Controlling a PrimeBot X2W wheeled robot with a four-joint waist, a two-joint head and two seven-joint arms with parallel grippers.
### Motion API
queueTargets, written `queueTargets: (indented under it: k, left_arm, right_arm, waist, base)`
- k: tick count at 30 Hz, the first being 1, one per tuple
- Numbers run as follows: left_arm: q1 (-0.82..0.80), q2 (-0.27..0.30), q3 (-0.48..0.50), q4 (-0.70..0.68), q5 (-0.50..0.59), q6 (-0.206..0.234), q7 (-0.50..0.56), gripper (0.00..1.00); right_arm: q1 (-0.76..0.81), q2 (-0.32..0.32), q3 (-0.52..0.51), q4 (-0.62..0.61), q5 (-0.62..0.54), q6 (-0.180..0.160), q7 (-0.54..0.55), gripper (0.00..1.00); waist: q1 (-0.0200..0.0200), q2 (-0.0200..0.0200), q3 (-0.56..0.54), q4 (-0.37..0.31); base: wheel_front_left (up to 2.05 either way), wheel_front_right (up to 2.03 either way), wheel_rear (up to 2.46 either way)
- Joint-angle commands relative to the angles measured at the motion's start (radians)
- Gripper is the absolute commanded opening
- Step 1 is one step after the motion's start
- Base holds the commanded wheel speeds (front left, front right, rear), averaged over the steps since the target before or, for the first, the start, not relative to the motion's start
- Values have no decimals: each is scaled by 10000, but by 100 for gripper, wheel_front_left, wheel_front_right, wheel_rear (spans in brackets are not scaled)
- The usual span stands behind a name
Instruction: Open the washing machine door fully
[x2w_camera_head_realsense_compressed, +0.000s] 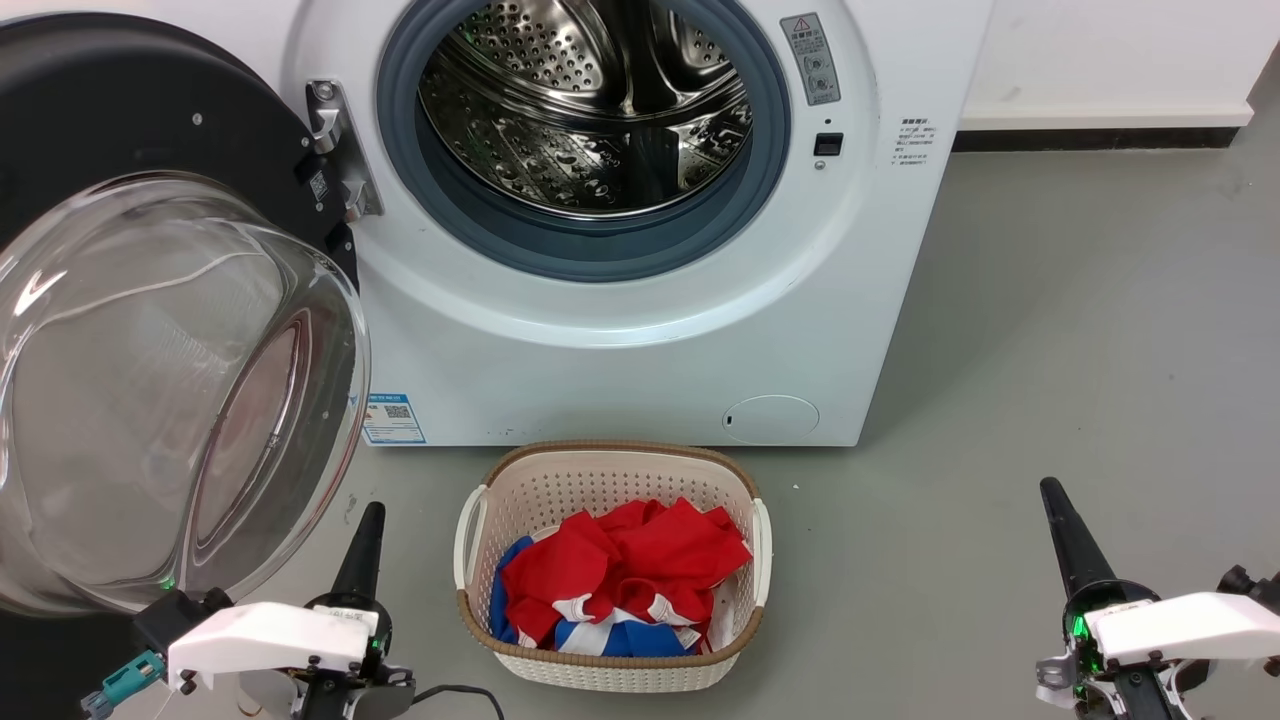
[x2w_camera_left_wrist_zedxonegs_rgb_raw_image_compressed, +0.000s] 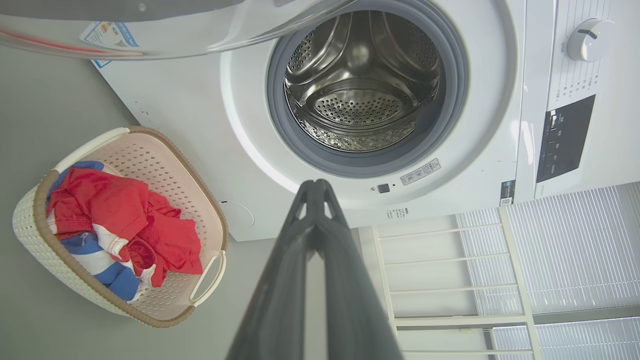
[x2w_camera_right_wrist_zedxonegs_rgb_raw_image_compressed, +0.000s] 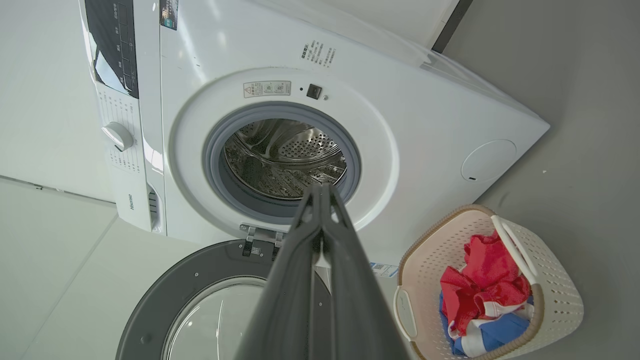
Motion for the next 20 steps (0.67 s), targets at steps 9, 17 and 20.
queueTargets:
  k: [9,17,20]
  left_arm:
    - [-226,-134,349,-81,-892,-251,291,0]
    - [-256,-240,540,-82,-1427,-342,461,0]
    - [-261,-274,600,-79,-1623,-395,515,0]
  right_arm:
    - [-344,-46,-123,105,1085,1,169,0]
    - [-444,-34,-191,182,1719,1,273,0]
    - [-441,-29,-214,218,1944,1,324,0]
  waist:
    - [0,0,8,6]
    - [0,0,14,10]
    - [0,0,16,12]
  base:
    - [0,0,0]
    - [0,0,0]
    - [0,0,0]
